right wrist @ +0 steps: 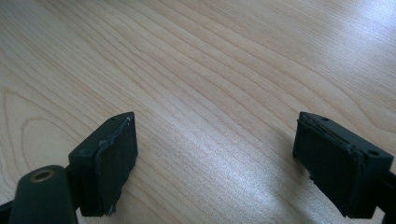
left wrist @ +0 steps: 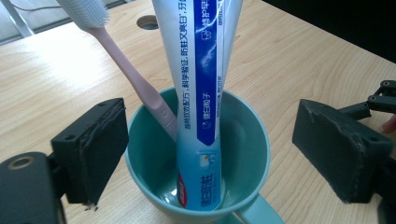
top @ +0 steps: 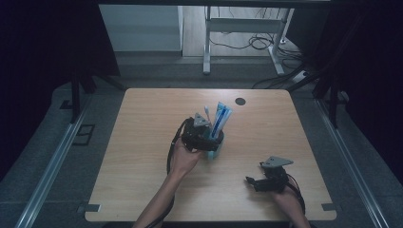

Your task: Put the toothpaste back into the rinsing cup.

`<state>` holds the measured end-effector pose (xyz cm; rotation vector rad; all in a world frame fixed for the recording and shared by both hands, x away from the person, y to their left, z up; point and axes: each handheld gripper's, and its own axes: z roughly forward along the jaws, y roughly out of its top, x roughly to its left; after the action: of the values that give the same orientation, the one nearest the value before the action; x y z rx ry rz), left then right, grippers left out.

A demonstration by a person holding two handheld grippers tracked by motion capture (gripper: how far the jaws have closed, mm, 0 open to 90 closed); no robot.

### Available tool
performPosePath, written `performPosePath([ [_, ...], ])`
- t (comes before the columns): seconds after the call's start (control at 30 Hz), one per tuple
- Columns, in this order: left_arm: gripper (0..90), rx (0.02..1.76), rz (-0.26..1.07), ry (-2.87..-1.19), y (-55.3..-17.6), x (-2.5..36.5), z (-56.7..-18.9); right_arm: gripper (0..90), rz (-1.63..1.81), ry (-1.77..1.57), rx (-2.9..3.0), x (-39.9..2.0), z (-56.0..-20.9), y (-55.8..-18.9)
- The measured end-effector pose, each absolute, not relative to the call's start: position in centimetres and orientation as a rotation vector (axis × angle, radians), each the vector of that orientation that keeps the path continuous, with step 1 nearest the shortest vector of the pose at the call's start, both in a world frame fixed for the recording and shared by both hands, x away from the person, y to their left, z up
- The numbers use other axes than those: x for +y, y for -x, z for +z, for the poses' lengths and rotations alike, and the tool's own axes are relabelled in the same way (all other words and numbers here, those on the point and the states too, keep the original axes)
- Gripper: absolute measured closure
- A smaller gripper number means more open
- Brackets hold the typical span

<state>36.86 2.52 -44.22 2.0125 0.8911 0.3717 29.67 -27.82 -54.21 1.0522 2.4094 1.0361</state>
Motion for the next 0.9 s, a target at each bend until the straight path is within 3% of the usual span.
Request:
performPosePath([
  [0.37, 1.6, 0.856, 0.42, -2.03, -36.0, 3.1, -43.5, 13.9, 1.036, -1.051, 2.409, -27.8, -54.2, -29.7],
  [0.9, 0.3, 0.858, 0.442, -2.022, -34.4, 5.0, -43.6, 13.9, 1.036, -1.051, 2.408, -27.8, -54.2, -29.7],
])
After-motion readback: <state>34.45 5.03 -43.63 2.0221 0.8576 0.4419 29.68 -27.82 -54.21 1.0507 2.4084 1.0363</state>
